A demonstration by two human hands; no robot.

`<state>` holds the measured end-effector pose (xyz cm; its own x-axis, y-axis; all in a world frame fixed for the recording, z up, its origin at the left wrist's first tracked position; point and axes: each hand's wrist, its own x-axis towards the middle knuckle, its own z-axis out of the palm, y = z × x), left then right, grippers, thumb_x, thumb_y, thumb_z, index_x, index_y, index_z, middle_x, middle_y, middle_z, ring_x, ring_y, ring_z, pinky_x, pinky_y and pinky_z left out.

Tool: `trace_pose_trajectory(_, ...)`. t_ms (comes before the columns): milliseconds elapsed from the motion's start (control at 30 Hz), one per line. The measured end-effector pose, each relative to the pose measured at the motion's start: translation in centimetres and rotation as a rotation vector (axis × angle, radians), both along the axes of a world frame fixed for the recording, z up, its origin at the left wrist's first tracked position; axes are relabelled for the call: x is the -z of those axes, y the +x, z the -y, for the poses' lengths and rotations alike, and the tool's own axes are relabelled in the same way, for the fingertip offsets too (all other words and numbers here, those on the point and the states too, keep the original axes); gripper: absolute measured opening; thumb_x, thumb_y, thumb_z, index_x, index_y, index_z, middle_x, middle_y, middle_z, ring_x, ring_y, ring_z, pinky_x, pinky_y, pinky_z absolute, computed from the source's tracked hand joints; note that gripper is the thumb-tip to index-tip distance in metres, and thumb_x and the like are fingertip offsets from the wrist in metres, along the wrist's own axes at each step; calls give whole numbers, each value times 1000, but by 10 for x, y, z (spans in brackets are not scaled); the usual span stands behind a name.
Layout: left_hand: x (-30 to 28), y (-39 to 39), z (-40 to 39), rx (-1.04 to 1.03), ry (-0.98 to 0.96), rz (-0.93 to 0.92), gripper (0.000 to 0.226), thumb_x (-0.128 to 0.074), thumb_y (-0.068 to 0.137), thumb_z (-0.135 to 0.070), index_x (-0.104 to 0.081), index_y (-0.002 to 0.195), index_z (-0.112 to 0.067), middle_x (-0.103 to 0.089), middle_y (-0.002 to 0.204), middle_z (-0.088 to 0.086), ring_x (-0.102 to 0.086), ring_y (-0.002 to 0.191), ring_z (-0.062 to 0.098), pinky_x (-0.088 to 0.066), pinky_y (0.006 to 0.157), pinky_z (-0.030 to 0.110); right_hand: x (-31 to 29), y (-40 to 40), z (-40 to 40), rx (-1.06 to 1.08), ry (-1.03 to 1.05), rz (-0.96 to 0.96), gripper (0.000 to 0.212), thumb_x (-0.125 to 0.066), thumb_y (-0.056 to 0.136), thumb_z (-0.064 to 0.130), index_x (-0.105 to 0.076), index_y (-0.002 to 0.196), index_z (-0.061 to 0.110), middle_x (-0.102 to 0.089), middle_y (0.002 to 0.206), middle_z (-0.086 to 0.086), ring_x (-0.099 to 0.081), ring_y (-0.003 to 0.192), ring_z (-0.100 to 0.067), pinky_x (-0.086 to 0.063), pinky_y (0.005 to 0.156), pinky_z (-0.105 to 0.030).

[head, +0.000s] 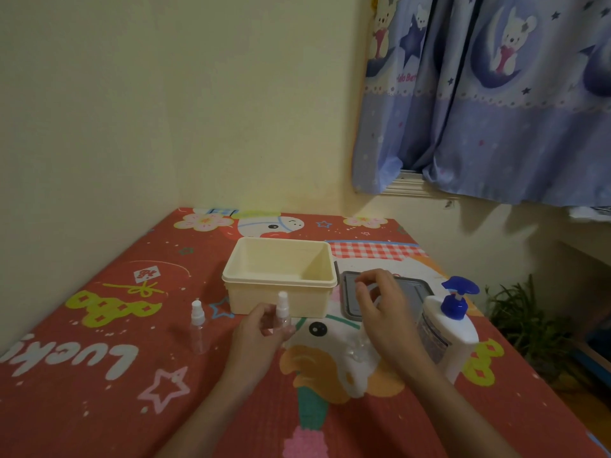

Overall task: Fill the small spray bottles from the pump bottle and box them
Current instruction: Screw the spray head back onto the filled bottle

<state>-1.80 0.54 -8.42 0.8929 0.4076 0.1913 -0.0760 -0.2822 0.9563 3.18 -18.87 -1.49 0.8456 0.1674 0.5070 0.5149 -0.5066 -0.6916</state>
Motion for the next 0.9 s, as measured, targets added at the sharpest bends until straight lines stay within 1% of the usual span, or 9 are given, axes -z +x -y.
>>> trace_pose_trajectory(67,-8,0,1,39,-18,31,24,-77,79,-11,-67,90,-30,-74,94,-7,-69,90,14,-58,79,41,-2,0,-2,-2,-8,4,6,-48,96,23,-54,99,25,-55,95,11,-55,79,-6,-50,68,-25)
trace_pose_trajectory(167,-15,-1,3,71,-47,50,26,-75,80,-9,-68,93,-30,-74,97,-6,-69,92,16,-58,80,42,-4,-1,-6,-12,-12,17,7,-48,96,22,-55,98,22,-55,94,9,-54,79,-9,-51,70,-30)
trace_pose_trajectory(300,-20,-3,8,117,-53,60,27,-74,82,-10,-70,98,-31,-74,99,-6,-69,94,17,-59,76,40,-4,-5,-11,-103,0,-79,4,-51,95,27,-54,95,26,-60,85,5,-58,75,-15,-54,67,-37)
trace_pose_trajectory(400,-28,-5,17,160,-63,71,28,-74,82,-8,-70,99,-30,-75,95,-6,-69,92,16,-58,70,29,-5,-13,-18,-199,-18,-153,16,-58,90,39,-55,97,25,-60,84,8,-55,70,-9,-49,64,-25)
trace_pose_trajectory(467,-34,-7,24,190,-51,76,30,-72,83,-8,-69,99,-32,-75,91,-8,-70,87,10,-58,71,27,-6,-18,-23,-217,-29,-178,26,-62,85,45,-56,98,23,-58,81,9,-52,64,-1,-47,57,-17)
trace_pose_trajectory(533,-39,-11,29,200,-40,80,29,-71,84,-6,-68,97,-31,-76,86,-11,-70,82,3,-58,73,26,-8,-20,-28,-217,-5,-182,27,-68,82,43,-57,93,21,-58,77,6,-52,59,3,-46,53,-12)
trace_pose_trajectory(700,-45,-14,31,200,-4,103,18,-74,82,-7,-70,92,-22,-75,81,-9,-70,81,4,-60,73,29,-12,-22,-33,-219,69,-163,28,-72,80,36,-55,75,16,-51,64,1,-47,50,-2,-44,48,-15)
trace_pose_trajectory(800,-46,-15,30,222,-24,99,22,-74,81,-4,-70,94,-20,-75,80,-9,-70,78,5,-59,70,27,-13,-22,-32,-225,52,-166,27,-72,81,34,-55,74,14,-50,62,3,-45,49,-1,-43,47,-14)
trace_pose_trajectory(900,-44,-15,29,255,-89,73,23,-77,78,-5,-70,94,-21,-75,83,-2,-71,83,13,-61,68,34,-11,-19,-29,-248,8,-187,27,-69,84,32,-57,77,9,-52,62,2,-43,52,-4,-41,49,-18)
